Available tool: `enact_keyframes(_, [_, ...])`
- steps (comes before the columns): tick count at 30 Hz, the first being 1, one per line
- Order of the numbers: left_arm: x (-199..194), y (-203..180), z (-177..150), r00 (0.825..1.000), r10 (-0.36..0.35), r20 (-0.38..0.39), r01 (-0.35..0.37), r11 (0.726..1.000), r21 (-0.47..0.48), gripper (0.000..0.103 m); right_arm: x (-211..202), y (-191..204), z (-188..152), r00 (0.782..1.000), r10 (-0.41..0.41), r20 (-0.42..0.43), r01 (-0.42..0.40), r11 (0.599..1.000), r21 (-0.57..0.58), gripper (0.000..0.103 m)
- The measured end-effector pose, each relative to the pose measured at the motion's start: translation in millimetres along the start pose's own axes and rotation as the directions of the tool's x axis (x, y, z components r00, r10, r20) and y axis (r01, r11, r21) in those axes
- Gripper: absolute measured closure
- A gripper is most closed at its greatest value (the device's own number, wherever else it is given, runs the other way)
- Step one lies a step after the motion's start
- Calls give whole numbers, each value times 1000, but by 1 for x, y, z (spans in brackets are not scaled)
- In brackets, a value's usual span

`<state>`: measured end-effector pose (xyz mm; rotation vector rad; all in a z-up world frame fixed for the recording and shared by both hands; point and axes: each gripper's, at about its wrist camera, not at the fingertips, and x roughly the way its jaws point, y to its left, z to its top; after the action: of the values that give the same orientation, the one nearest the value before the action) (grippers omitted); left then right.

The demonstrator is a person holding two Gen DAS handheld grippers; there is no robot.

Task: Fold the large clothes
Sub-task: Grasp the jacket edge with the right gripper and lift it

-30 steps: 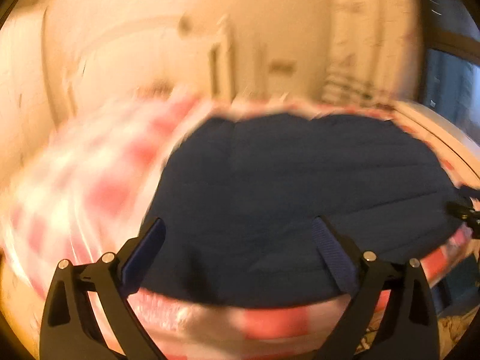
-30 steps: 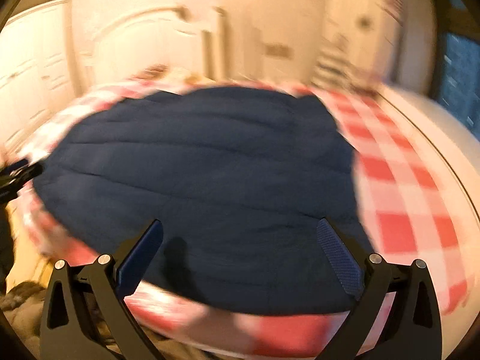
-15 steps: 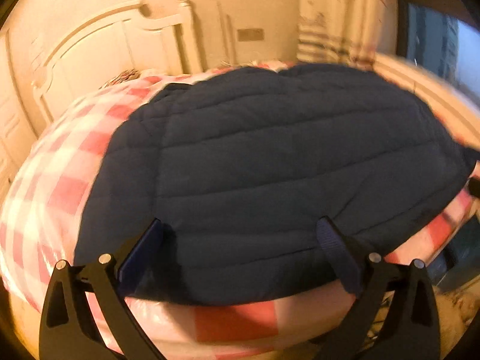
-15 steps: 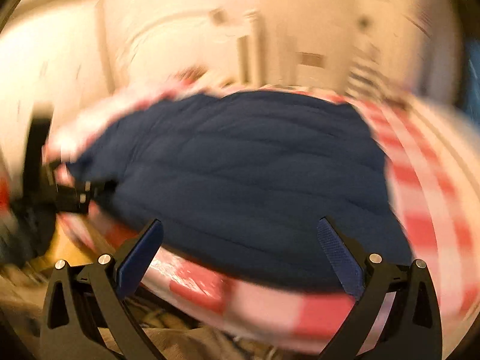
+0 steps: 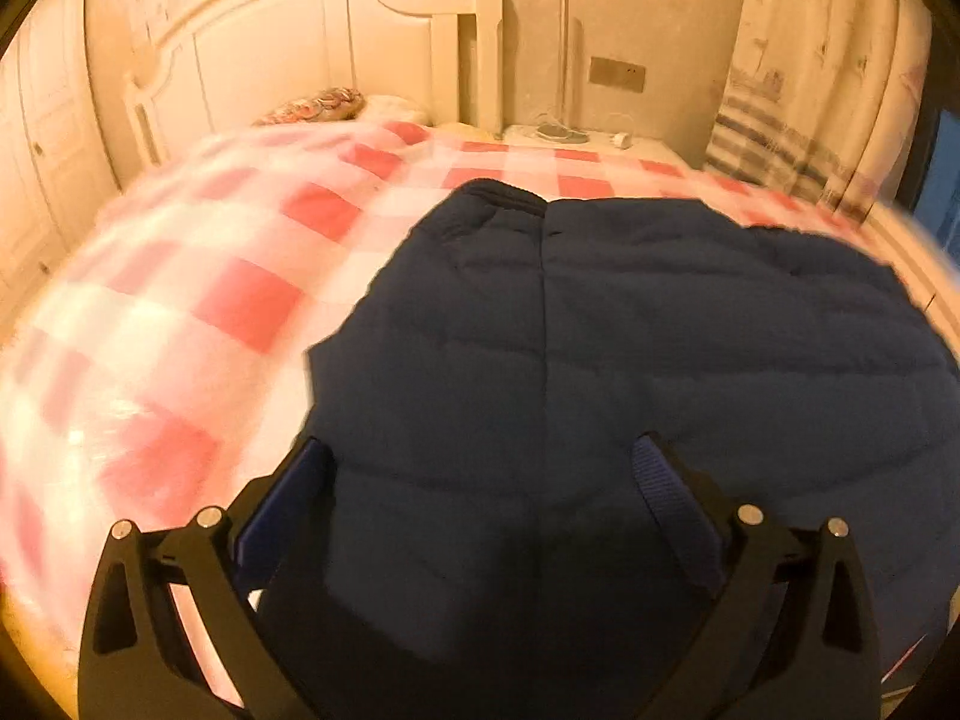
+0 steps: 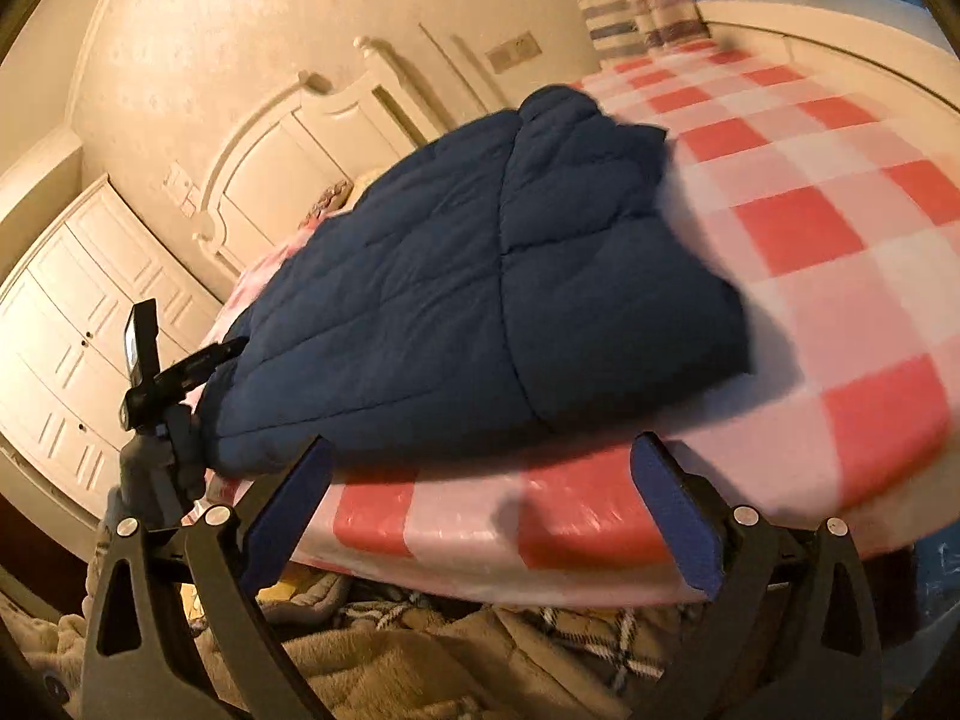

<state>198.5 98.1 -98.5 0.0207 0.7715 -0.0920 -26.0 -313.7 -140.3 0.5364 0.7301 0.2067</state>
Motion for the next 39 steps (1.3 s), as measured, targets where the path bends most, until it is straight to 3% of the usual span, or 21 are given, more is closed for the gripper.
enact_keyframes(4, [5, -4, -4, 1000, 8, 17, -9, 999, 41, 2, 12, -1, 14, 1000, 2, 16, -3, 998, 59, 5])
enact_keyframes(9, [13, 0, -3, 999, -41, -11, 41, 999, 33, 2, 32, -3, 38, 998, -5, 67, -9, 978, 207, 4])
enact_keyframes(12, [13, -2, -4, 999, -33, -7, 33, 999, 38, 2, 48, 8, 46, 996, -41, 74, 24, 975, 221, 4])
enact_keyframes(16, [14, -3, -3, 1000, -27, -7, 27, 999, 31, 2, 56, 13, 52, 982, -105, 156, 59, 960, 275, 4])
enact_keyframes(17, [14, -4, -4, 1000, -19, -6, 19, 999, 31, 2, 54, 11, 51, 980, -76, 184, 23, 961, 275, 10])
enact_keyframes(18, [15, -4, -3, 1000, -14, -6, 14, 999, 31, 2, 50, 4, 49, 974, -37, 221, -30, 956, 292, 28])
enact_keyframes(21, [13, -8, -2, 1000, 11, 4, -11, 999, 45, 2, 38, -21, 39, 949, 90, 301, -192, 924, 330, 59])
enact_keyframes(24, [11, -20, -2, 998, 58, 20, -60, 994, 92, 2, 21, -30, 29, 920, 152, 361, -273, 910, 313, 68])
enact_keyframes(27, [7, -34, 3, 998, 69, 10, -69, 989, 129, 4, -6, -30, 24, 891, 175, 419, -312, 906, 286, 70])
enact_keyframes(30, [-18, -59, 24, 999, -30, 37, 26, 994, 111, 5, -29, -28, 24, 873, 177, 455, -314, 917, 246, 70])
enact_keyframes(34, [-38, -123, 54, 995, -39, 97, 17, 976, 216, 4, -63, -18, 11, 865, 159, 476, -259, 954, 153, 70])
enact_keyframes(38, [-1, -193, 63, 1000, -1, 19, -5, 950, 311, 2, -85, 3, -3, 865, 160, 476, -207, 977, 47, 70])
enact_keyframes(39, [24, -210, 56, 999, 53, -7, -48, 938, 343, 2, -89, 9, -5, 866, 163, 472, -195, 981, 19, 70])
